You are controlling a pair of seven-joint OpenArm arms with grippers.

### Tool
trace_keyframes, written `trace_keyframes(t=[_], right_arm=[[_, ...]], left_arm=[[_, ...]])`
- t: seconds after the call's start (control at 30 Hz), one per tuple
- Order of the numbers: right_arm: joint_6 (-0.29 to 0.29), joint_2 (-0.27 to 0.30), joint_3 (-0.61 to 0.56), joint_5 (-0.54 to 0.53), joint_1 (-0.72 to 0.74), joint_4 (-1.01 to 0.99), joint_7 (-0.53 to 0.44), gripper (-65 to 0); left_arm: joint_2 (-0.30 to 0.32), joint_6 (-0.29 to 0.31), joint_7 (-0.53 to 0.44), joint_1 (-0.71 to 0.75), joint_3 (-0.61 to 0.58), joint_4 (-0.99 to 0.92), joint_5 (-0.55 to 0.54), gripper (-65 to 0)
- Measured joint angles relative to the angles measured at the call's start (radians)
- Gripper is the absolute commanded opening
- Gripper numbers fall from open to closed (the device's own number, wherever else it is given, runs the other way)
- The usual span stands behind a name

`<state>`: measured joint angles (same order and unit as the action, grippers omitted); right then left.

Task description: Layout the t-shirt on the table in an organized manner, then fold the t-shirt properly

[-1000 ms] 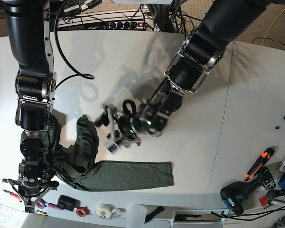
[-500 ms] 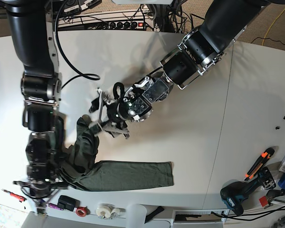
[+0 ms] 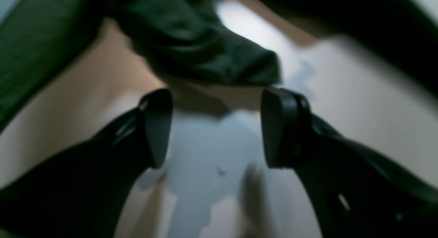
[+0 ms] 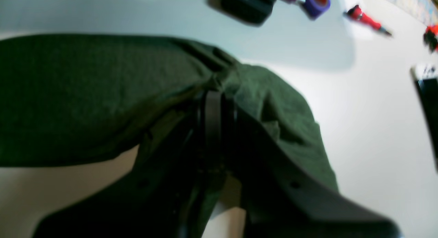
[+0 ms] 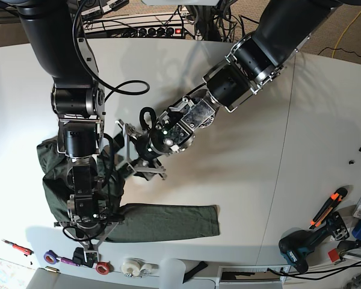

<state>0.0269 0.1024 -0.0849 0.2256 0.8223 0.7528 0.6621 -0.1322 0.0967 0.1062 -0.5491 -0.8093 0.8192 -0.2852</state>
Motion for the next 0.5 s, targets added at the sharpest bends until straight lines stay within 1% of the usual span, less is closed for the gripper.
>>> trace_keyframes(t=[0.1, 0.13, 0.2, 0.3, 0.43, 0.5], right_arm=[[0.134, 0.008, 0.000, -0.056, -0.001, 0.000, 0.007, -65.0], [0.177, 0.008, 0.000, -0.076, -0.003, 0.000, 0.007, -65.0], [0.270, 0.006, 0.000, -0.111, -0.006, 0.000, 0.011, -65.0], [0.367, -0.001, 0.000, -0.158, -0.013, 0.000, 0.020, -65.0], [0.471, 0.001, 0.000, -0.206, -0.028, 0.000, 0.058, -65.0], [0.547, 0.003, 0.000, -0.235, -0.033, 0.000, 0.081, -65.0]], left_arm=[[0.000, 0.000, -0.005, 0.017, 0.000, -0.002, -0.001, -24.2], [0.000, 0.000, -0.024, 0.021, 0.000, -0.002, -0.001, -24.2], [0.000, 0.000, -0.030, 0.023, 0.001, -0.002, 0.000, -24.2], [0.000, -0.003, -0.033, 0.023, 0.001, -0.002, 0.000, -24.2], [0.000, -0.003, -0.034, 0.029, 0.001, -0.002, 0.000, -24.2], [0.000, -0.003, -0.033, 0.029, 0.001, -0.002, 0.000, -24.2]])
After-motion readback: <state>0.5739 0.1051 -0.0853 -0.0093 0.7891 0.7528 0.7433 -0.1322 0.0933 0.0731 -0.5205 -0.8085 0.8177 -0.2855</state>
